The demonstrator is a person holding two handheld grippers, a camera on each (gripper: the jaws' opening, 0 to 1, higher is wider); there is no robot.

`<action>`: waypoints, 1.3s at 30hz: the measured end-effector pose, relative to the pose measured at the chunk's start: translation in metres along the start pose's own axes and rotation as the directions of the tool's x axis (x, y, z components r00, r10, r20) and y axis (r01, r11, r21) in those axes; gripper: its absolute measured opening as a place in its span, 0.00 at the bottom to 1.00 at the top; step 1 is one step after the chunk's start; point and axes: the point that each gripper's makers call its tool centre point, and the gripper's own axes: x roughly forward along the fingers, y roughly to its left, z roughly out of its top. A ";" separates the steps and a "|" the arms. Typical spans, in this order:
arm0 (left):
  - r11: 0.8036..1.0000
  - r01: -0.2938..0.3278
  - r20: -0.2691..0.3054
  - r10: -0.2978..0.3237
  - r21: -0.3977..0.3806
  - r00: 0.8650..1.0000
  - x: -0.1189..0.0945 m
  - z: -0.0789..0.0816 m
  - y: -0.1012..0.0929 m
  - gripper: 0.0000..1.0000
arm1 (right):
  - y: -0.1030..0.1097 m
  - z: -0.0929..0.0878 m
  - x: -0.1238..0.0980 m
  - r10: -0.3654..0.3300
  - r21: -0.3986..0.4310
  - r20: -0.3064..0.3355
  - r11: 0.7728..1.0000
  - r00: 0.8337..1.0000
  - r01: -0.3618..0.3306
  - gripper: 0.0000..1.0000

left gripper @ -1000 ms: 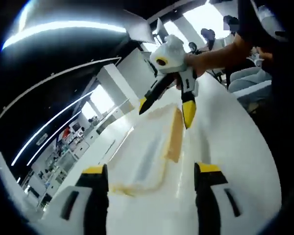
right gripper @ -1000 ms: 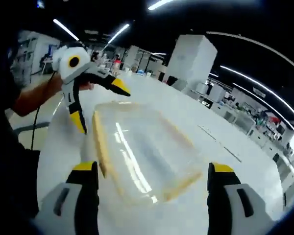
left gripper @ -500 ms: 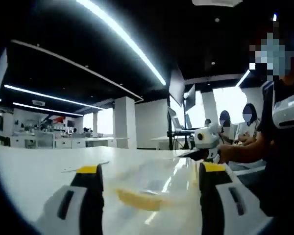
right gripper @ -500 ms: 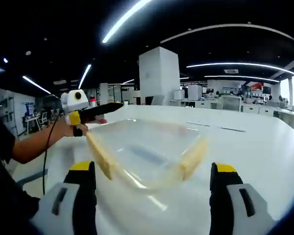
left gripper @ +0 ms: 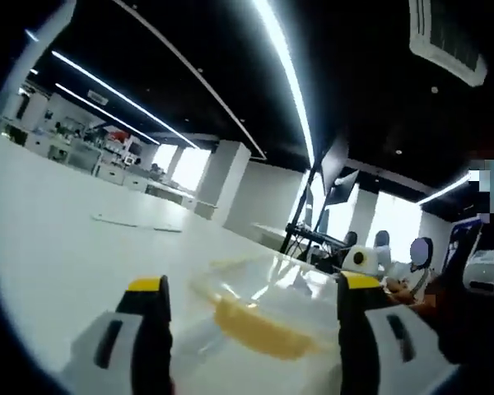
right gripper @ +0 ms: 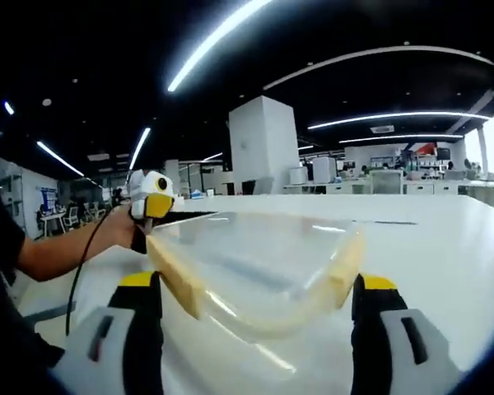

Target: Snap each plastic latch of the storage box into its locked position after aligning the lid with the box until every specified latch is closed and the lid sits flush.

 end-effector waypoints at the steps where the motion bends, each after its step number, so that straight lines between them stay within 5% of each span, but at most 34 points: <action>1: 1.000 -0.007 -0.044 0.007 -0.005 0.999 0.001 -0.007 0.001 0.77 | 0.000 0.000 0.000 0.000 0.000 0.000 1.000 1.000 0.000 0.97; 3: 0.998 0.032 -0.086 -0.036 -0.056 0.996 0.009 -0.013 -0.008 0.80 | 0.000 0.000 0.001 0.002 0.000 0.000 1.000 1.000 -0.002 0.97; 16: 0.993 -0.016 -0.058 0.009 -0.115 0.998 0.010 -0.013 -0.014 0.72 | 0.000 0.002 0.004 0.004 -0.002 0.003 1.000 1.000 -0.004 0.93; 29: 0.995 -0.044 -0.111 0.034 -0.087 0.993 0.010 -0.019 -0.024 0.70 | 0.000 0.004 0.005 -0.006 -0.004 -0.002 1.000 1.000 0.006 0.87; 39: 0.995 -0.046 -0.113 0.036 -0.085 0.993 0.009 -0.016 -0.011 0.69 | 0.000 0.004 0.004 -0.016 -0.010 -0.004 1.000 1.000 0.016 0.84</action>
